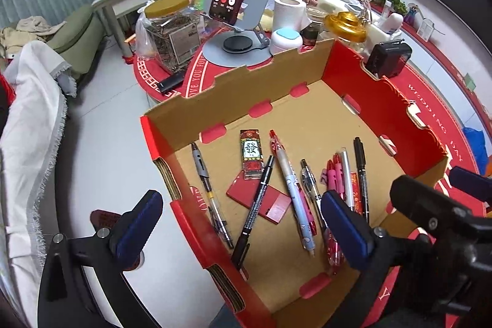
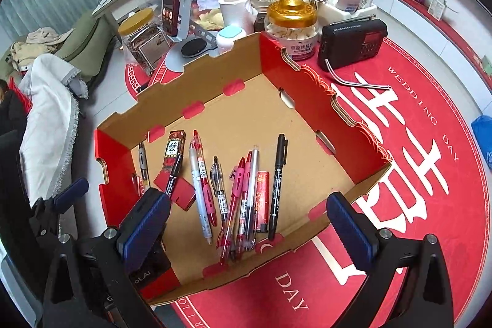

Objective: Organize rigid objects

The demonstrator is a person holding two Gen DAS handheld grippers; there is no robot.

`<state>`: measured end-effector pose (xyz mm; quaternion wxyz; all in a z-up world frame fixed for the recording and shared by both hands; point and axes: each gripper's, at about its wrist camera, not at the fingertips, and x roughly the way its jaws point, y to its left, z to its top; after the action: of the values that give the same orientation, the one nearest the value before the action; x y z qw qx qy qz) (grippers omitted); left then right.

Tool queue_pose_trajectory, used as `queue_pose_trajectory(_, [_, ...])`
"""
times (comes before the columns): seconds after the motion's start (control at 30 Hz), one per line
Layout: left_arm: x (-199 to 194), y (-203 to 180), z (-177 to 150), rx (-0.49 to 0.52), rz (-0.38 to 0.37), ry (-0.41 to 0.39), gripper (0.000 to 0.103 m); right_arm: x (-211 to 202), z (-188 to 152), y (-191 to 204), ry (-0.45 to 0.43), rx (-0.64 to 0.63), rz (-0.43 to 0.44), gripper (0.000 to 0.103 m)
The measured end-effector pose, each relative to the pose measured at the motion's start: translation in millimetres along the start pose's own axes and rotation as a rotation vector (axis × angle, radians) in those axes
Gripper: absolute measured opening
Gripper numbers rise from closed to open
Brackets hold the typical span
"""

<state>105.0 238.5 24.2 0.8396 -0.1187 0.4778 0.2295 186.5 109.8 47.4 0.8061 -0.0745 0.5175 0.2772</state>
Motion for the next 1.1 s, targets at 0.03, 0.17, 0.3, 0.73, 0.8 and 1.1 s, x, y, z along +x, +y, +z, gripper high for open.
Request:
queue_pose_trajectory(0.03, [-0.2,0.5,-0.1,-0.002,-0.002,0.0,0.103,-0.7,0.1,-0.1,-0.003,0.0,0.0,0.102])
queue_pose_trajectory(0.17, [-1.4,1.5,-0.6,-0.004,0.01,-0.007,0.103,-1.8,-0.6,2.8,-0.002,-0.017,-0.009,0.102])
queue_pose_trajectory(0.3, [-2.0,0.7,-1.1,0.001,0.007,-0.008,0.103,-1.4,-0.6,5.8,0.003,-0.021,-0.007,0.102])
queue_pose_trajectory(0.73, [-1.3,-0.5,-1.5,0.009,0.003,-0.006,0.103,1.8,-2.9,8.1,0.02,-0.026,-0.004,0.102])
queue_pose_trajectory(0.8, [-0.3,-0.1,-1.7,0.01,0.002,-0.003,0.103,2.1,-3.7,8.0,0.022,-0.028,-0.006,0.102])
queue_pose_trajectory(1.1, [0.2,-0.7,-1.5,0.015,0.007,-0.004,0.103,3.8,-4.5,9.4,0.026,-0.028,-0.011,0.102])
